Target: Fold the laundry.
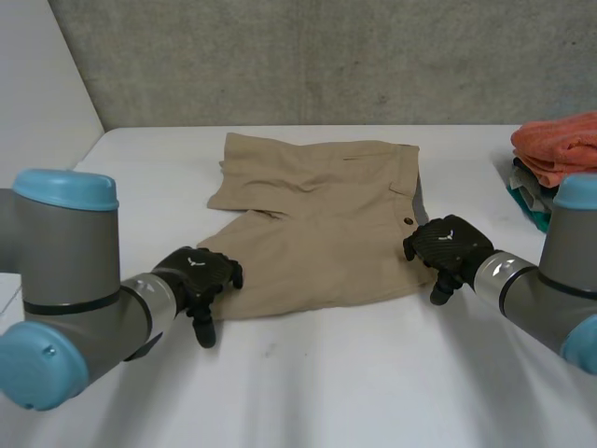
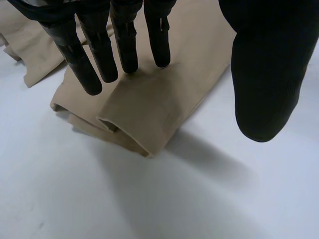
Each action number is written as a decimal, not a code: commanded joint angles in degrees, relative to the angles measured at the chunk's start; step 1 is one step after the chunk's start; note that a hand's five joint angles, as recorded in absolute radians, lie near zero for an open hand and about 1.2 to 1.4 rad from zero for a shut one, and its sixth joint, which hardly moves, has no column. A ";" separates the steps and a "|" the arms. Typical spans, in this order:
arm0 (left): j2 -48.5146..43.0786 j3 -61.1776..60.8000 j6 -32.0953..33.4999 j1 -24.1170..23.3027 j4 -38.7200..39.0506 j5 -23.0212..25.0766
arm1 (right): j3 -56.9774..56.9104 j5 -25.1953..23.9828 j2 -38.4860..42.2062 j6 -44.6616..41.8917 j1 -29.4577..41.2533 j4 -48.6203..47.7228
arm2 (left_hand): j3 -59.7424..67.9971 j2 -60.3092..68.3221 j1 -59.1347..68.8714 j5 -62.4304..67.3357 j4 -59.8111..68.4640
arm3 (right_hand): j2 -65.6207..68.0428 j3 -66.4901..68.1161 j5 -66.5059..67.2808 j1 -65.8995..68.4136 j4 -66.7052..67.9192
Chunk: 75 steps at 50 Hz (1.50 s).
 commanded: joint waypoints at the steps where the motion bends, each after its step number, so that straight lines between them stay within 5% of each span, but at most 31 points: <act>1: -4.20 2.68 0.10 -0.28 1.65 -1.90 | 0.99 0.66 2.09 -0.46 0.05 -6.48 | 3.12 3.04 3.38 2.66 2.82 | 5.63 5.36 5.28 5.95 5.50; 8: -8.07 5.58 1.51 -0.72 3.05 -4.19 | 0.81 1.89 3.85 1.04 0.32 -11.75 | 3.11 3.04 3.38 2.65 2.81 | 11.50 11.22 11.15 11.82 11.37; 13: -10.18 7.16 4.05 -1.87 3.67 -5.24 | 0.63 4.00 4.73 1.48 0.85 -15.62 | 5.96 5.89 6.23 5.51 5.67 | 35.71 35.43 35.36 36.03 35.58; 19: -9.31 7.34 5.46 -2.66 5.68 -6.47 | 1.07 5.15 3.42 2.70 0.93 -15.98 | 47.92 47.85 48.19 47.46 47.63 | 45.69 45.41 45.34 46.01 45.56; 26: -6.84 6.99 5.38 -2.92 7.28 -7.27 | 1.95 4.36 0.96 2.62 0.41 -12.65 | 57.26 57.18 57.52 56.80 56.96 | 45.69 45.41 45.34 46.01 45.56; 33: -0.96 4.97 6.43 -2.92 2.10 -5.25 | 3.80 1.81 -6.33 -5.01 -1.08 1.40 | 57.26 57.18 57.52 56.80 56.96 | 45.69 45.41 45.34 46.01 45.56; 42: 8.35 -0.73 16.26 -3.36 -18.26 0.98 | 9.32 2.07 -18.98 -22.22 -4.25 33.46 | 57.26 57.18 57.52 56.80 56.96 | 45.69 45.41 45.34 46.01 45.56; 46: 12.04 -2.58 18.20 -4.15 -26.53 5.72 | 12.75 0.76 -23.38 -30.22 -5.74 38.60 | 57.26 57.18 57.52 56.80 56.96 | 45.69 45.41 45.34 46.01 45.56; 52: 13.47 -1.45 18.38 -4.07 -27.54 8.03 | 13.38 -1.18 -24.27 -31.49 -5.75 35.01 | 57.26 57.18 57.52 56.80 56.96 | 45.69 45.41 45.34 46.01 45.56; 54: 11.71 0.92 17.60 -3.45 -23.06 6.72 | 11.98 -1.36 -23.22 -26.67 -5.13 30.89 | 57.26 57.18 57.52 56.80 56.96 | 26.55 26.28 26.20 26.87 26.42; 65: -2.07 16.99 11.45 -1.61 -13.46 -6.63 | 13.72 1.81 -22.34 -1.09 -0.30 7.60 | 57.26 57.18 57.52 56.80 56.96 | -9.81 -10.09 -10.16 -9.49 -9.94; 75: -7.98 23.51 8.80 -0.46 -13.55 -8.41 | 14.61 2.25 -16.90 2.00 3.13 3.63 | 57.26 57.18 57.52 56.80 56.96 | -11.69 -11.97 -12.04 -11.37 -11.83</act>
